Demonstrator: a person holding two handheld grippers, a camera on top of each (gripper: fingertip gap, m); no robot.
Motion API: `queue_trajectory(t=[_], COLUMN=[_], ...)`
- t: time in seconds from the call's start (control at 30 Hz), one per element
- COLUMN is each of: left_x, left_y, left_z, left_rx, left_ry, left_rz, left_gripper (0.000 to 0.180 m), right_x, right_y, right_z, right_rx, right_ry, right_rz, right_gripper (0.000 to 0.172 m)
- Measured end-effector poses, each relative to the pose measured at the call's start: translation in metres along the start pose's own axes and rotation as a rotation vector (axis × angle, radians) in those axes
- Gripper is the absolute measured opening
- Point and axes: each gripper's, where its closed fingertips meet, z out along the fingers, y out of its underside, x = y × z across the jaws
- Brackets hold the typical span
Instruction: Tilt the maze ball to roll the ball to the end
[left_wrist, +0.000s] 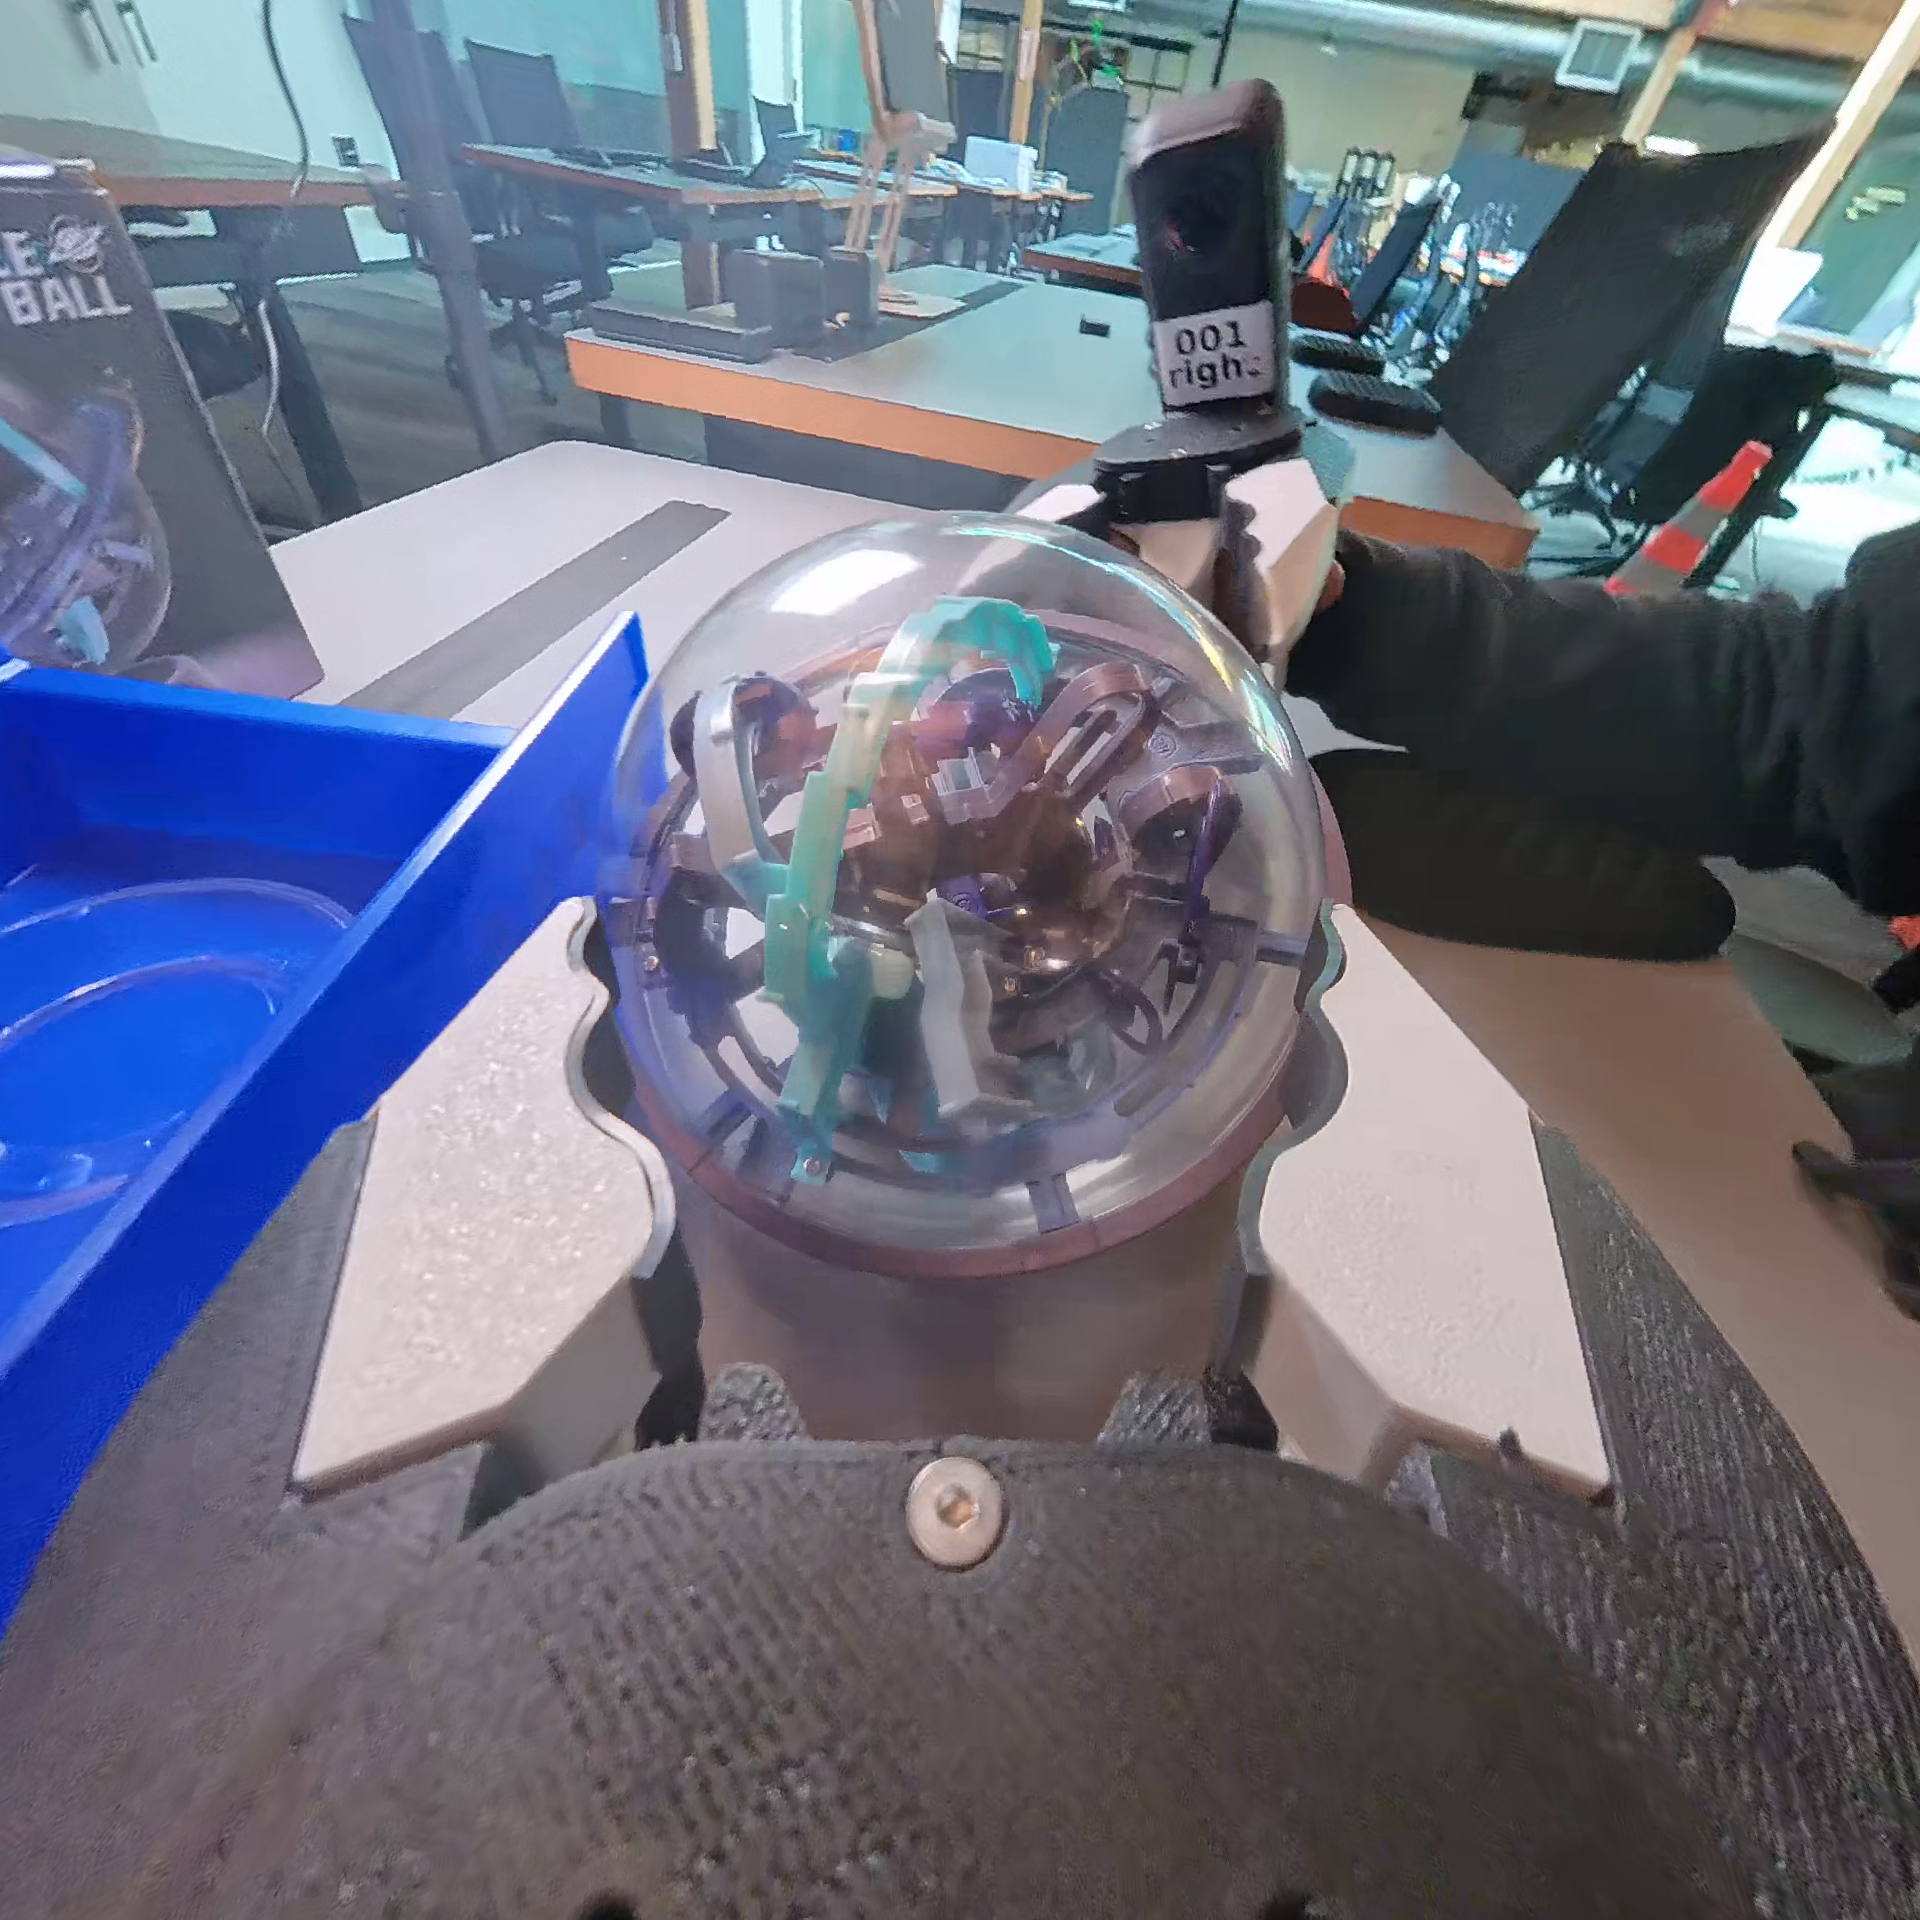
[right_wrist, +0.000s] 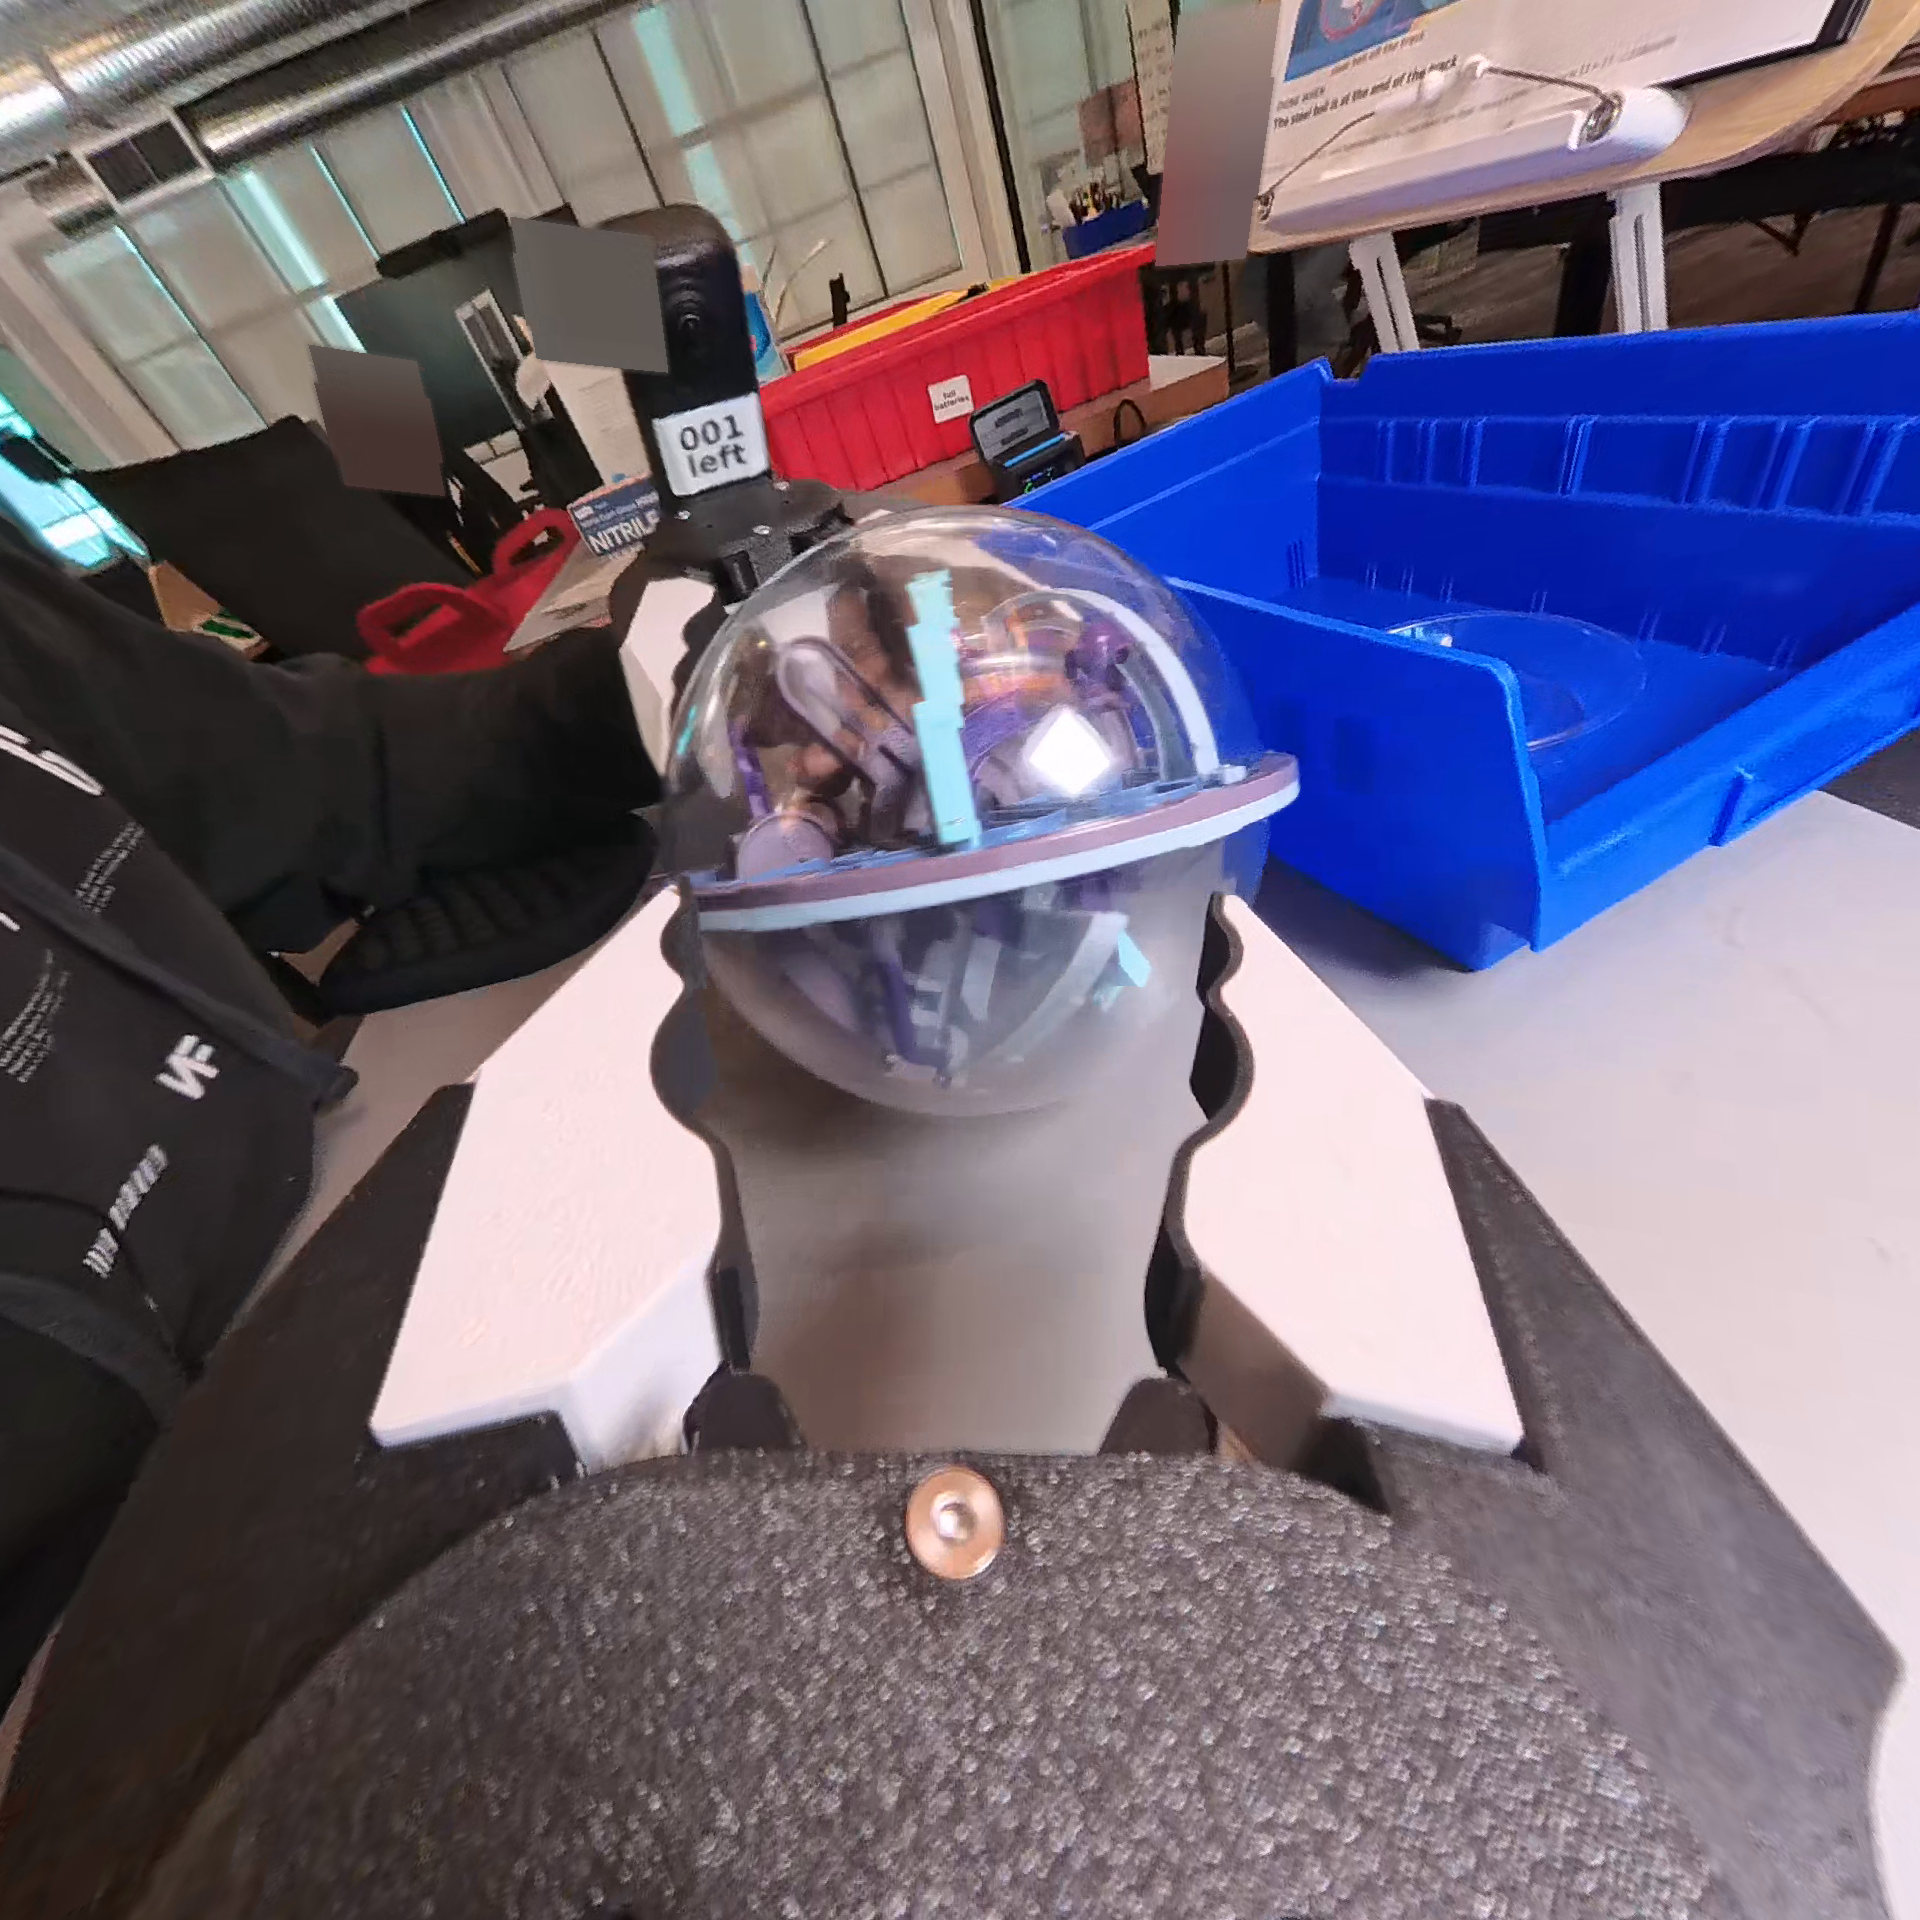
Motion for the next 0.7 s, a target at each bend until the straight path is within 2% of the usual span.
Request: queue_trajectory(t=[0.2,0.4,0.53,0.63,0.7], left_x=[-0.009,-0.001,0.010,0.024,0.023], left_y=[0.002,0.013,0.021,0.033,0.034], left_z=[0.000,0.007,0.012,0.013,0.012], left_rx=[0.014,0.006,0.003,-0.065,-0.100], left_ry=[-0.050,-0.035,0.002,0.033,-0.001], left_rz=[-0.160,-0.361,-0.492,-0.419,-0.291], left_gripper=[0.126,0.125,0.123,0.118,0.126], right_x=[0.001,0.007,0.002,0.000,0.002], right_y=[0.035,0.027,0.017,0.017,0.018], right_z=[0.000,0.019,0.012,0.004,0.002], right_rx=[-0.148,-0.127,-0.061,-0.053,-0.051], right_ry=[0.083,0.156,0.094,0.038,0.025], right_rz=[-0.108,-0.185,-0.105,-0.025,-0.002], right_gripper=[0.110,0.118,0.119,0.119,0.118])
